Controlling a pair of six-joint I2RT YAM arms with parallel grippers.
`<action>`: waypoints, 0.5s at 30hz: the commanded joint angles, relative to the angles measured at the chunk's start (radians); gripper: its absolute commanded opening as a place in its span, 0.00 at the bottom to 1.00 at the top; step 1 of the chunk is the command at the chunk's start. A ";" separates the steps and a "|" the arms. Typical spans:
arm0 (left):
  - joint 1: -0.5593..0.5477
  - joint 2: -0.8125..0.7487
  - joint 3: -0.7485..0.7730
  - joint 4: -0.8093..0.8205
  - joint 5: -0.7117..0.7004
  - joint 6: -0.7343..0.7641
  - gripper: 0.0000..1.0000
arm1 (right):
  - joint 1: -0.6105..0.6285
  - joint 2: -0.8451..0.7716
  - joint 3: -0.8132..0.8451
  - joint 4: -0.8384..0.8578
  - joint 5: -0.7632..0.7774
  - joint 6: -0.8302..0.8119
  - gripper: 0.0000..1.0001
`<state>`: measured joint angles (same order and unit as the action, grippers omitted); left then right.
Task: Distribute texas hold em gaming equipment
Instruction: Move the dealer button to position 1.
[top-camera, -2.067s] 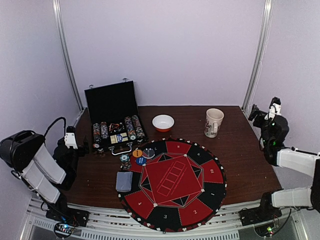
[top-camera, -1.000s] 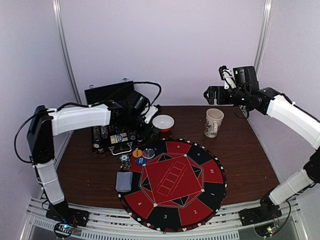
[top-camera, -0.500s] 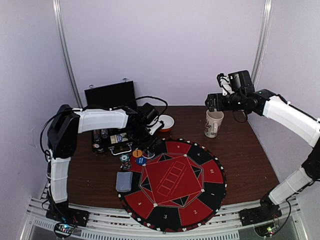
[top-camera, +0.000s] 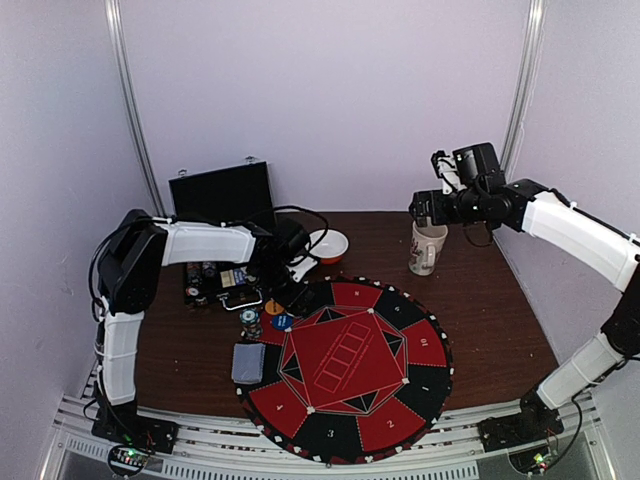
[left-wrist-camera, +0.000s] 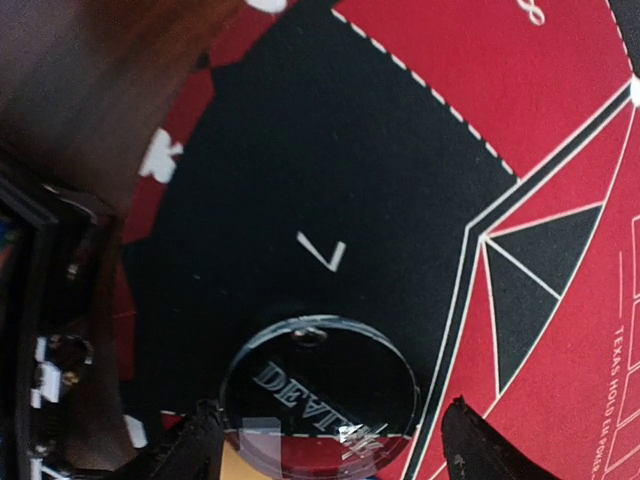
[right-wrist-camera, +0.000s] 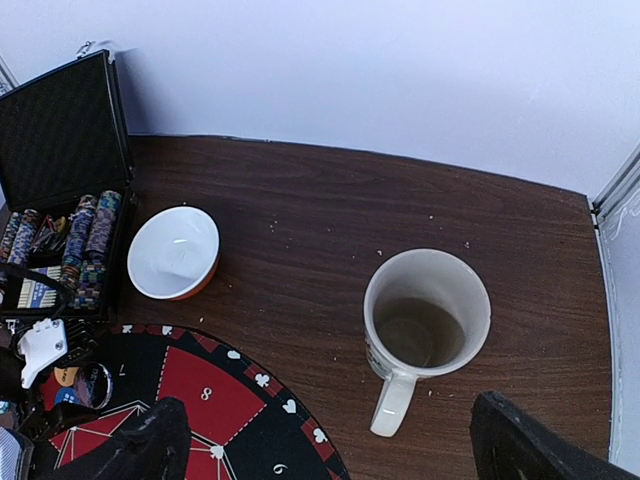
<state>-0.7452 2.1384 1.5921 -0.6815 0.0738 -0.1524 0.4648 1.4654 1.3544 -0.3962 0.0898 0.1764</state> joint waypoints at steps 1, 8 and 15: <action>-0.004 0.012 -0.030 0.013 0.039 0.008 0.78 | -0.002 0.017 -0.006 -0.028 0.011 -0.015 1.00; -0.033 0.022 -0.045 0.030 0.004 0.043 0.66 | -0.001 0.027 0.000 -0.030 0.005 -0.017 1.00; -0.071 0.034 -0.030 0.064 0.055 0.080 0.50 | -0.001 0.020 0.000 -0.048 0.012 -0.021 1.00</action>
<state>-0.7685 2.1418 1.5677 -0.6525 0.0490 -0.1097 0.4648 1.4868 1.3544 -0.4183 0.0895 0.1627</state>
